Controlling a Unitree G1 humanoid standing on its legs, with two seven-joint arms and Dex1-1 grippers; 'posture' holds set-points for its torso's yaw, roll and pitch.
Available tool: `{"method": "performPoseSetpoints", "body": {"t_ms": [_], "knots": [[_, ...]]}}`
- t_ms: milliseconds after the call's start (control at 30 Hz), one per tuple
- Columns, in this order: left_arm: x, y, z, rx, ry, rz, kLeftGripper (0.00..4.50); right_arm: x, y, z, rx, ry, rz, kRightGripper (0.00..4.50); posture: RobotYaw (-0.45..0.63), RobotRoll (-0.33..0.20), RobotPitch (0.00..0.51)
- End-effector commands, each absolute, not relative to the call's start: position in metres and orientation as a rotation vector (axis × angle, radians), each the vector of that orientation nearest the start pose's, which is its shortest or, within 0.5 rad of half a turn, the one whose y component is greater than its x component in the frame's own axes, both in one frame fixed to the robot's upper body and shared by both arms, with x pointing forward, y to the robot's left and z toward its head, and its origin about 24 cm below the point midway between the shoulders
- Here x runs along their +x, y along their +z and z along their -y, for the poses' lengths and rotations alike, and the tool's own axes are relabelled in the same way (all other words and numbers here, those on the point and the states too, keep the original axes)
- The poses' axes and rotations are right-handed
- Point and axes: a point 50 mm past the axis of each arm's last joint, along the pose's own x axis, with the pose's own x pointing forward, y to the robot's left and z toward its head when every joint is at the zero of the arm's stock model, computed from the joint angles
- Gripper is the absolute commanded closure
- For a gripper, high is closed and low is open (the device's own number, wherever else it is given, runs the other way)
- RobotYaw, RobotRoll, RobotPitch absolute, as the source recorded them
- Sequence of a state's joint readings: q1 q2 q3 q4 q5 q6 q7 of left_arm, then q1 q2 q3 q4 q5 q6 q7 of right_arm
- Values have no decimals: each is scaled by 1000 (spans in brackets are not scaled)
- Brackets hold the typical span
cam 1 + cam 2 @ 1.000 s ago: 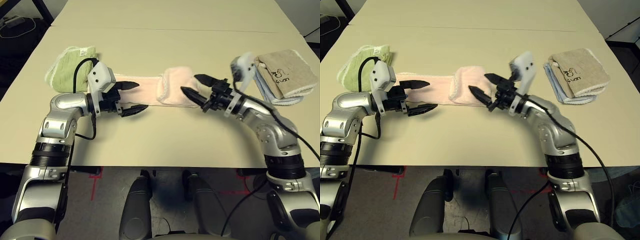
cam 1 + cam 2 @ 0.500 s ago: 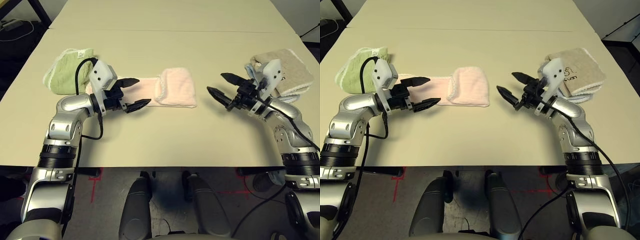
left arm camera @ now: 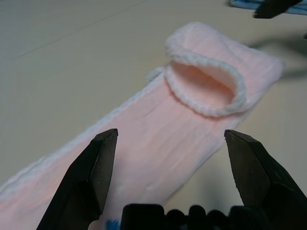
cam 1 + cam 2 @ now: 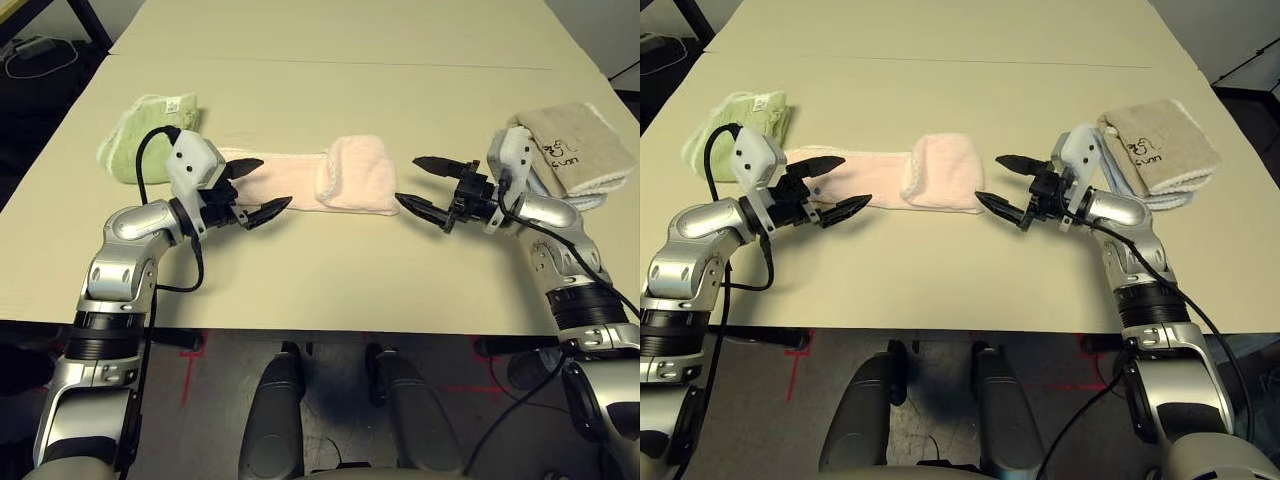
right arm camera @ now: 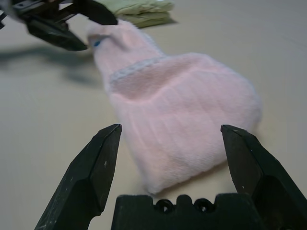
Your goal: Fold the towel and set it aside.
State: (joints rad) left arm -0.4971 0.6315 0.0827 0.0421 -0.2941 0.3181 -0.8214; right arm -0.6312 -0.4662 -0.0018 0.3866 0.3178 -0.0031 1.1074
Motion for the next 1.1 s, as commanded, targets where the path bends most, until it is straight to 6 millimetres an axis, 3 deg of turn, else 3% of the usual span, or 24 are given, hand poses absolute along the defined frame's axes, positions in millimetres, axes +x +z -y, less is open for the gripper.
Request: {"method": "performPoseSetpoints", "body": {"t_ms": [33, 367, 567, 1100], "knots": [[312, 188, -221, 305, -654, 52, 0, 331, 162, 177, -309, 1123, 168, 26, 108, 0, 206], [305, 194, -225, 166, -501, 5, 0, 329, 161, 180, -301, 1121, 155, 26, 121, 0, 197], [302, 192, -226, 195, -491, -9, 0, 332, 158, 180, -207, 1057, 133, 26, 126, 0, 194], [292, 194, -243, 145, -341, -112, 0, 329, 159, 175, -277, 1097, 141, 26, 128, 0, 196]]}}
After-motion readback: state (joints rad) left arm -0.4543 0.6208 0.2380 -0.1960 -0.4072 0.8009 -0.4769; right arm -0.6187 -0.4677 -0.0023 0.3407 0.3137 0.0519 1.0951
